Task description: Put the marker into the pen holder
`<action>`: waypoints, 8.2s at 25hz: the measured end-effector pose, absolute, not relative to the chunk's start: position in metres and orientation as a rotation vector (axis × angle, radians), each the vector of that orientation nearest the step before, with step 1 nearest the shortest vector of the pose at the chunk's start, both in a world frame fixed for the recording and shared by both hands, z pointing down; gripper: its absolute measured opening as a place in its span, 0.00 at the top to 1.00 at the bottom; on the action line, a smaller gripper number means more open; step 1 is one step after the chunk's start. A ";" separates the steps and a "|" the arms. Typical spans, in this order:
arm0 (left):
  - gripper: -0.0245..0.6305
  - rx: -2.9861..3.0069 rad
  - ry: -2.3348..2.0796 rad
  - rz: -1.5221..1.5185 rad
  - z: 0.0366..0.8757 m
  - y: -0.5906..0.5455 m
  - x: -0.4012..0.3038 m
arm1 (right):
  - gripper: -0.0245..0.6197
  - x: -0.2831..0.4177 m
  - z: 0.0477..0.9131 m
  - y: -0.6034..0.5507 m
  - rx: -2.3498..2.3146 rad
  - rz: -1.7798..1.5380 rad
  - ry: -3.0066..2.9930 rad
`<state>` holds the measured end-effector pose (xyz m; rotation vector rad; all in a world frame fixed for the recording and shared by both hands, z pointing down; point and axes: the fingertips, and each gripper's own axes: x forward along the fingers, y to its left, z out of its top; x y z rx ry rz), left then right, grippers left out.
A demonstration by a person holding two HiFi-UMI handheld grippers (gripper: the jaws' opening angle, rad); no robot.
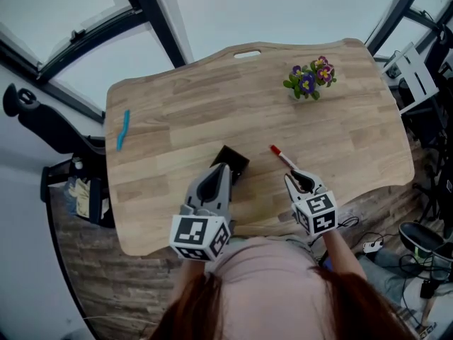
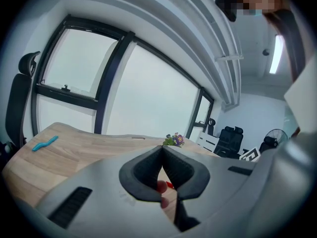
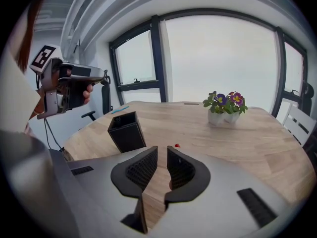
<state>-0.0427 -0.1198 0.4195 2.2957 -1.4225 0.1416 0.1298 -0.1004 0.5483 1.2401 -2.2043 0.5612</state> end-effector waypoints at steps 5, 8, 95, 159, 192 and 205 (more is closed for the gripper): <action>0.96 2.285 -1.439 0.155 0.423 -0.117 -0.032 | 0.88 0.144 0.557 -0.102 1.211 0.526 -2.189; 0.96 2.271 -1.458 0.154 0.425 -0.116 -0.027 | 0.88 0.153 0.564 -0.102 1.196 0.521 -2.179; 0.96 2.198 -1.632 0.125 0.418 -0.077 -0.042 | 0.87 0.147 0.552 -0.099 1.101 0.399 -2.331; 0.96 2.107 -1.725 0.070 0.424 -0.066 -0.101 | 0.87 0.053 0.526 -0.097 0.736 0.395 -2.407; 0.96 2.035 -1.761 0.063 0.436 -0.076 -0.118 | 0.87 0.020 0.526 -0.135 0.729 0.412 -2.468; 0.96 2.027 -1.771 0.070 0.438 -0.079 -0.124 | 0.87 0.004 0.540 -0.141 0.707 0.433 -2.458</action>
